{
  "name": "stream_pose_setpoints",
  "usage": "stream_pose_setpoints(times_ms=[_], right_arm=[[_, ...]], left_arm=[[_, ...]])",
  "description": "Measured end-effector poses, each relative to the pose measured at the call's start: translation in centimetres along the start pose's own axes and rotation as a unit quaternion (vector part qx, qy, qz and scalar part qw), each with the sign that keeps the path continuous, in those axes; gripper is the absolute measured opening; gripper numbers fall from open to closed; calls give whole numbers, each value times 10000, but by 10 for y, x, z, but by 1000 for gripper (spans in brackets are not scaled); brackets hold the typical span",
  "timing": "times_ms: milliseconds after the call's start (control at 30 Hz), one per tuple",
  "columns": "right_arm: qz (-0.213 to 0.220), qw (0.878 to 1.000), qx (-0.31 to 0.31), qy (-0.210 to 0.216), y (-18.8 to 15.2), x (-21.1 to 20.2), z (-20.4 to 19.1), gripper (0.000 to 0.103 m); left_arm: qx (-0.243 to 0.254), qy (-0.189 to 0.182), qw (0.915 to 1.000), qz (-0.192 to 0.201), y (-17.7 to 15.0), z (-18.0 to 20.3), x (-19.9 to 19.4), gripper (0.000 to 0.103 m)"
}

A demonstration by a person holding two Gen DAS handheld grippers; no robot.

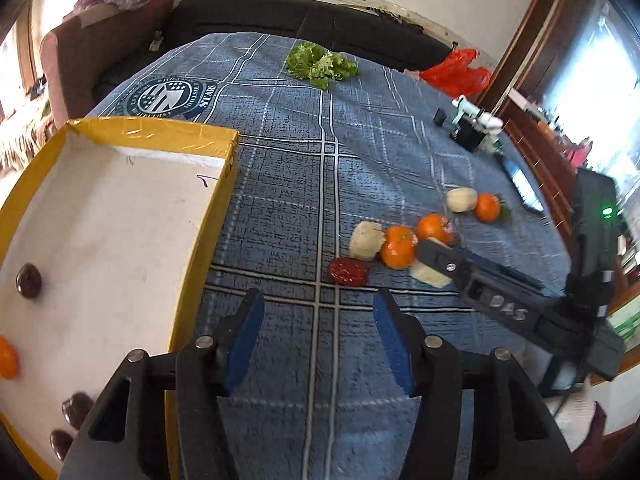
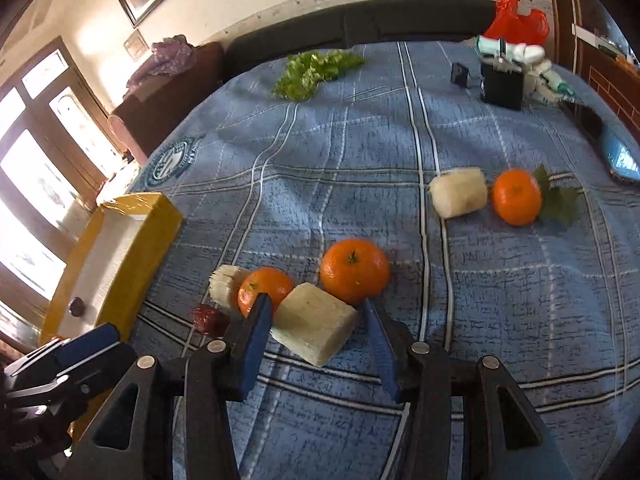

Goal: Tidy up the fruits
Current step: 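Grasp a red date with the left tool while the right tool grasps a white yam chunk, then carry the red date and the yam chunk into the tray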

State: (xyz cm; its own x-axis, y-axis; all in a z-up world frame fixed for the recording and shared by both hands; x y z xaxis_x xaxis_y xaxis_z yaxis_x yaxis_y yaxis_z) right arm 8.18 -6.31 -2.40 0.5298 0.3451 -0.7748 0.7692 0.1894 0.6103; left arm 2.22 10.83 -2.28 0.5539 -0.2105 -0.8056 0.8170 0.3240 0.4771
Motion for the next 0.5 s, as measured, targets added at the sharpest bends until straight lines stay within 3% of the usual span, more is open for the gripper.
stream_pose_setpoints(times_ms=[67,500], right_arm=[[70,9999,70,101,-1,0,4,48],[459,9978,294,365,5,-17,11,47]], left_arm=[[47,14,10000,-25,1,1,8,56],[804,13,9967,-134,-3,32,50,57]])
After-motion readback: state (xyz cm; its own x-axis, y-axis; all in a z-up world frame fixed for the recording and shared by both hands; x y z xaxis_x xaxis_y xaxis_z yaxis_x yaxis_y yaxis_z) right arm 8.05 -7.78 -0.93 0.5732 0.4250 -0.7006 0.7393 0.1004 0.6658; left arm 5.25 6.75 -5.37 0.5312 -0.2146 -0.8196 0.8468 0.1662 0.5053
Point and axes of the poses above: each gripper's, at about its wrist camera, not at the fingertips, and x roughly the way its jaws point, z to its right, y to its top, the point moved 9 cm from there along x, roughly the way its jaws point, and after that the axes turned 14 degrees about -x, right-handed, at the moved point
